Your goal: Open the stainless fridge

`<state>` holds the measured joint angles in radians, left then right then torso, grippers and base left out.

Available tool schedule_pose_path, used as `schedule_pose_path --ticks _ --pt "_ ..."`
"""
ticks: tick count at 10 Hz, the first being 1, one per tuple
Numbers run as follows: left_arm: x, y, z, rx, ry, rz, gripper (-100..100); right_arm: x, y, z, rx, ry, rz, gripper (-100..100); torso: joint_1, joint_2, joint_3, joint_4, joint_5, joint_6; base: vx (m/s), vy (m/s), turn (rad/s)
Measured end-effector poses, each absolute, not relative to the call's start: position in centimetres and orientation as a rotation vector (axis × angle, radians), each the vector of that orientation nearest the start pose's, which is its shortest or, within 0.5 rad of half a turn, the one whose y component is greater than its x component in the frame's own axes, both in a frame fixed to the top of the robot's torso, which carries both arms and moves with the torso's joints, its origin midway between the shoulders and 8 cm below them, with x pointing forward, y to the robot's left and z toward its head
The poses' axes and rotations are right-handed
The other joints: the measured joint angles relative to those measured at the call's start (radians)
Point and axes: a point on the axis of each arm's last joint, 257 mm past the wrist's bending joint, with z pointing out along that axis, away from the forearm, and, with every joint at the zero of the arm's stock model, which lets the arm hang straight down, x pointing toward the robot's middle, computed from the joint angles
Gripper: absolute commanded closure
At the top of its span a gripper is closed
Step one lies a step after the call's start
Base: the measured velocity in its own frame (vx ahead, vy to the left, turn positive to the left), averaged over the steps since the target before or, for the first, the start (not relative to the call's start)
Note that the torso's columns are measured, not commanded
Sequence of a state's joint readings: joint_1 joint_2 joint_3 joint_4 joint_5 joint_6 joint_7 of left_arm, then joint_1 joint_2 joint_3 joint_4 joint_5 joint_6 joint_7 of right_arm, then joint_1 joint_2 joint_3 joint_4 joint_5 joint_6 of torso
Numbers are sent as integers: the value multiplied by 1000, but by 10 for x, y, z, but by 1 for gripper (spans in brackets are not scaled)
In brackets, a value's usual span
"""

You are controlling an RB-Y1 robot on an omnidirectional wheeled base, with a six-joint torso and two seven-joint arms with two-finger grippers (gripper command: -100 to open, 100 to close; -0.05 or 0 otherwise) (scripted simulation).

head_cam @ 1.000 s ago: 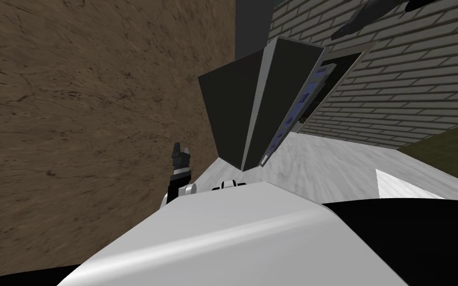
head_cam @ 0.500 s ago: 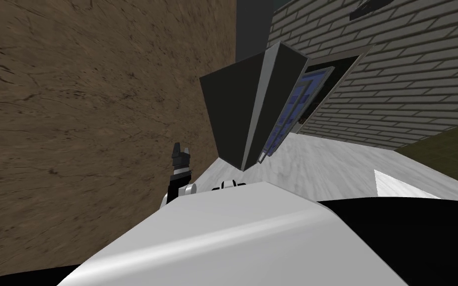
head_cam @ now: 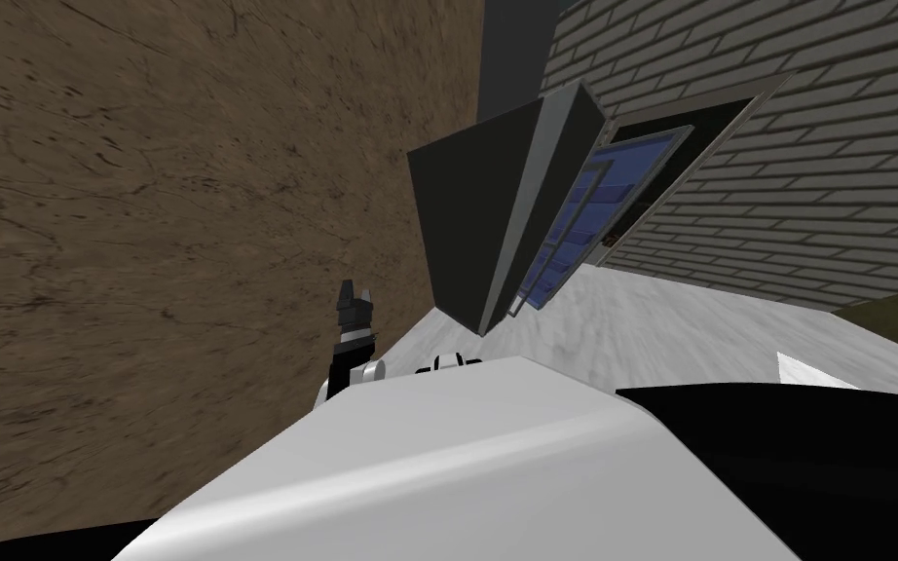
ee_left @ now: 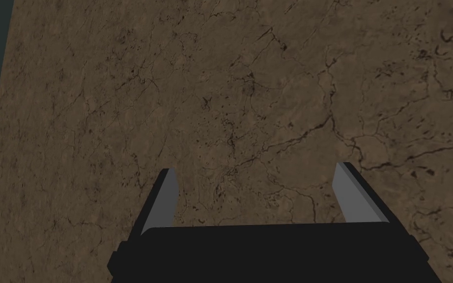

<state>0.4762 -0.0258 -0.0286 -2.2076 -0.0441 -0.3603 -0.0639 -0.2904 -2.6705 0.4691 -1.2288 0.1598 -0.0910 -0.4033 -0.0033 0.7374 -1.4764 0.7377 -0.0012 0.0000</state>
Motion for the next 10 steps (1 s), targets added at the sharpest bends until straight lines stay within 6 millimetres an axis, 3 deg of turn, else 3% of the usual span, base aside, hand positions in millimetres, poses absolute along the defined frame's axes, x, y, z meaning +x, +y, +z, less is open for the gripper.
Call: schedule_pose_path --ticks 2,3,6,10 --pt "382 271 -29 -776 769 -1207 0 393 -595 497 -256 1373 -1097 -100 3 0 0 0 1 0 1 -7 2" --pt "382 271 -29 -776 769 -1207 0 392 -595 497 -275 1374 -1123 -100 4 0 0 0 1 0 -9 62 355" --pt "382 271 -29 -777 769 -1207 0 360 -634 502 -182 1374 -1081 -100 4 2 2 1 2 1 -15 57 91" --pt "382 271 -29 -776 769 -1207 0 345 -644 512 -217 1366 -1176 -100 2 -1 0 0 1 0 -2 -5 -1"
